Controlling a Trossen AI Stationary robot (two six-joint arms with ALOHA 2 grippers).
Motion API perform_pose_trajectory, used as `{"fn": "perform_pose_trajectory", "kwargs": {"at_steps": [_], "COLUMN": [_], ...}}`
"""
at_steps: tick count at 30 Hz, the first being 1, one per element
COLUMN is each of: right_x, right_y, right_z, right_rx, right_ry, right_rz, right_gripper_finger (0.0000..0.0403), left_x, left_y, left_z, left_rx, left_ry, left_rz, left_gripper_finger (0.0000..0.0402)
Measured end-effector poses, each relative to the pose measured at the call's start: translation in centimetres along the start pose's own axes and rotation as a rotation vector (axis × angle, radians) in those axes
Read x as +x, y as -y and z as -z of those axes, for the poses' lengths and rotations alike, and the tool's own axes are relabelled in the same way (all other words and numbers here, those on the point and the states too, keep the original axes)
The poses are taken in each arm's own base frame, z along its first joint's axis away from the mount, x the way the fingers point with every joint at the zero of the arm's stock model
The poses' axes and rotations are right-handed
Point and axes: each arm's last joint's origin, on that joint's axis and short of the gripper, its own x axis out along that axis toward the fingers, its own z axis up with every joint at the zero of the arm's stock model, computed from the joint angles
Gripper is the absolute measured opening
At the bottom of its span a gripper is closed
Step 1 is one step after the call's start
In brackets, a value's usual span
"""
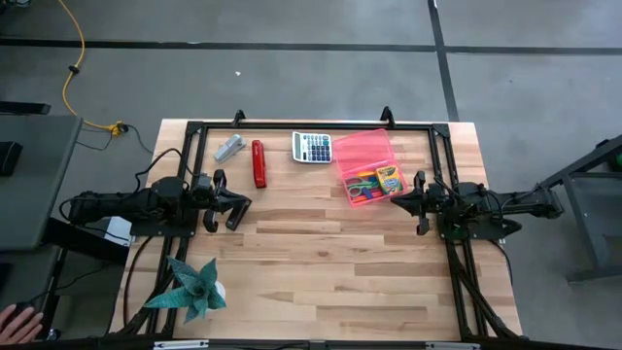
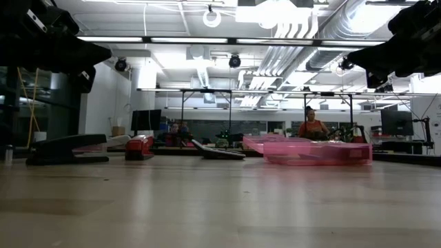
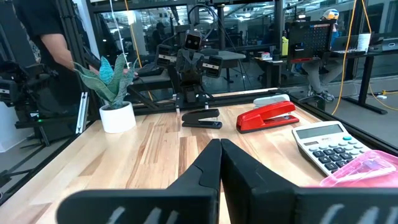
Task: Pack school essentials
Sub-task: Return to Home Position
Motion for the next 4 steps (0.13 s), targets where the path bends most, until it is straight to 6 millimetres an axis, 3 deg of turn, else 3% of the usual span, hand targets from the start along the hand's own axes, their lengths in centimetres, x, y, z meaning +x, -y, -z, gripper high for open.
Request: {"fn": "perform_pose_trajectory", "kwargs": {"at_steps": [4], "right_x": [0.0], "right_y": [0.0], "right_z": [0.0], "right_rx": [0.0], "right_ry": [0.0], "right_rz": [0.0], "right_gripper_finger": [0.0], "left_x": [0.0], "left_y": [0.0], "left_z": [0.0], "left_rx": [0.0], "left_ry": [0.0], "left_rz": [0.0], "left_gripper_finger": [0.0001]}}
